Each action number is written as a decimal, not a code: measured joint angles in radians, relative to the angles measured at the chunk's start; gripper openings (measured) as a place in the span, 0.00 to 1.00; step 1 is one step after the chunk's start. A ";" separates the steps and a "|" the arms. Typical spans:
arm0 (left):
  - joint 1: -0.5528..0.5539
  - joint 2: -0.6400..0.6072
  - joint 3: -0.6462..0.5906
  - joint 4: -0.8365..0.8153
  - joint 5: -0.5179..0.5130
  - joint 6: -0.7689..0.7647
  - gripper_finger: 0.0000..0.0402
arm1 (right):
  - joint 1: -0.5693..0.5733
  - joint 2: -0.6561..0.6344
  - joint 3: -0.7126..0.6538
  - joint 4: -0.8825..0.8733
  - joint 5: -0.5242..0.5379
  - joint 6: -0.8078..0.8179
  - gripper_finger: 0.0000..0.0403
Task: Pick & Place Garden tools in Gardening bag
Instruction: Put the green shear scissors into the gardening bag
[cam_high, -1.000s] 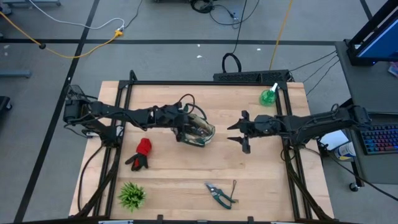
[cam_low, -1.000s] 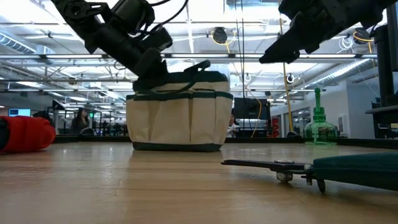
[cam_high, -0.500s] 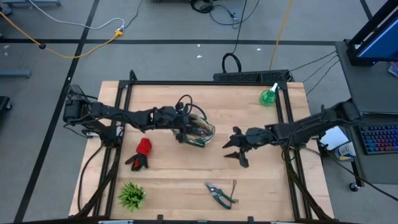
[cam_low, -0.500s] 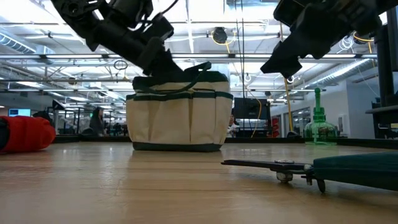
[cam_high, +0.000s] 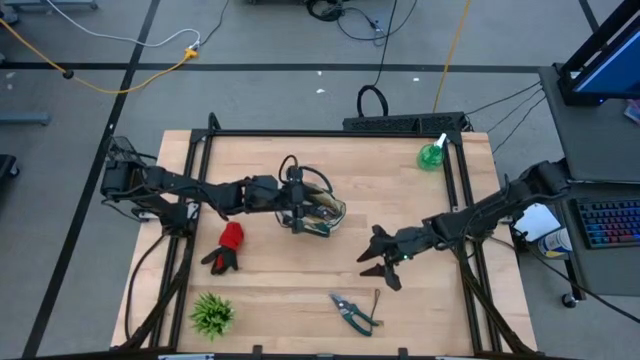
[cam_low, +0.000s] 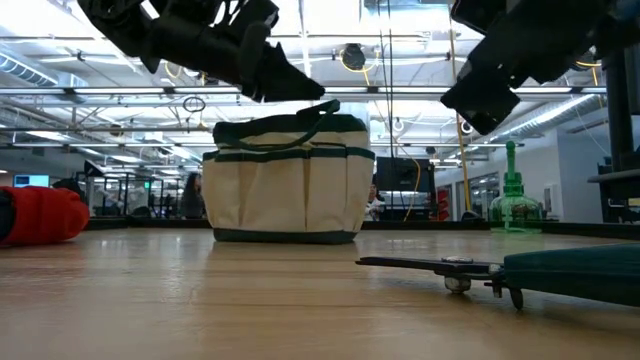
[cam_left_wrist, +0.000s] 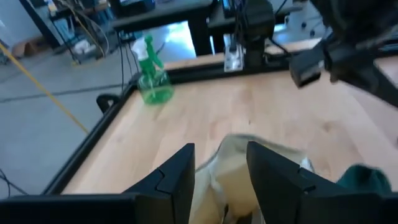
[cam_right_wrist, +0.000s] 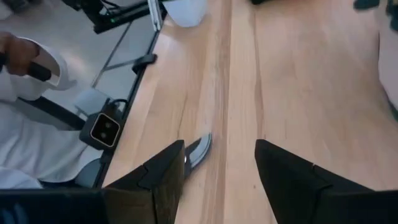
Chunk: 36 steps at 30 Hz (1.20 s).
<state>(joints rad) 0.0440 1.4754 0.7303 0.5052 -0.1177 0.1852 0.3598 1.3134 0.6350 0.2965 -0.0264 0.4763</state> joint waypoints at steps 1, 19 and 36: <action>-0.001 0.000 0.000 0.013 0.000 0.005 0.38 | 0.009 0.005 0.000 -0.001 0.007 0.009 0.47; 0.000 0.000 0.000 0.045 -0.043 0.004 0.38 | 0.160 0.185 0.003 0.133 0.026 0.302 0.46; 0.021 0.000 0.000 0.046 -0.043 0.056 0.38 | 0.192 0.304 0.328 -0.319 -0.013 0.539 0.46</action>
<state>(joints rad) 0.0653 1.4754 0.7307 0.5514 -0.1604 0.2417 0.5518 1.6171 0.9629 -0.0229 -0.0394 1.0151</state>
